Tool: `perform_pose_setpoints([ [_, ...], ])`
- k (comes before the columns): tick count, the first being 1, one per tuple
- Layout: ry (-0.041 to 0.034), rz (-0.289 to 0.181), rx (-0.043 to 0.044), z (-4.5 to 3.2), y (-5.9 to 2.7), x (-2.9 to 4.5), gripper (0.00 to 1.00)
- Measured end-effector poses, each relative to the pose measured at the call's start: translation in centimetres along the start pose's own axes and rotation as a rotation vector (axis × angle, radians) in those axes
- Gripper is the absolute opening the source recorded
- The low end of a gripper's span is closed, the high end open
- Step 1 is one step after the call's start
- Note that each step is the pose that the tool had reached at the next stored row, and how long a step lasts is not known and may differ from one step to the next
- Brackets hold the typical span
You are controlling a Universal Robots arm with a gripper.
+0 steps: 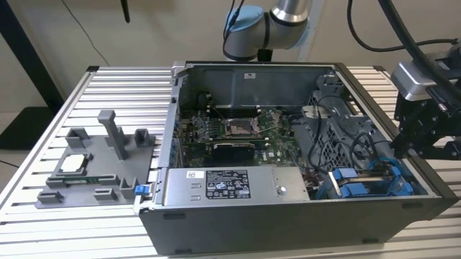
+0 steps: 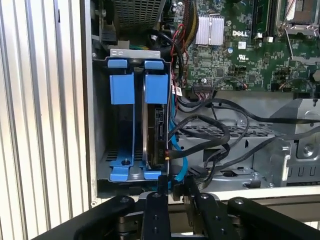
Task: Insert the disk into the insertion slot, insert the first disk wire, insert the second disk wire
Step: 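Insert the second disk wire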
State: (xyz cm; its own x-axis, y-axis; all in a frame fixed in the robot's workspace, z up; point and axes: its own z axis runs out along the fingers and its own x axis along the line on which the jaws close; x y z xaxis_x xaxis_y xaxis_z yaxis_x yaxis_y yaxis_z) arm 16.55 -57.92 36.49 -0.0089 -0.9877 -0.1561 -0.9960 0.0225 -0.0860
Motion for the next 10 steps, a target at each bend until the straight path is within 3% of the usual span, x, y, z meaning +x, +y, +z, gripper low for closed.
perform_pose_setpoints([
  [2,-0.0224,0.002,-0.0002,0.01,0.00,0.00,0.00],
  [4,-0.0382,0.003,-0.0004,0.01,0.00,0.01,0.00],
  [10,-0.0448,0.004,-0.0003,-0.14,0.06,0.29,0.00],
])
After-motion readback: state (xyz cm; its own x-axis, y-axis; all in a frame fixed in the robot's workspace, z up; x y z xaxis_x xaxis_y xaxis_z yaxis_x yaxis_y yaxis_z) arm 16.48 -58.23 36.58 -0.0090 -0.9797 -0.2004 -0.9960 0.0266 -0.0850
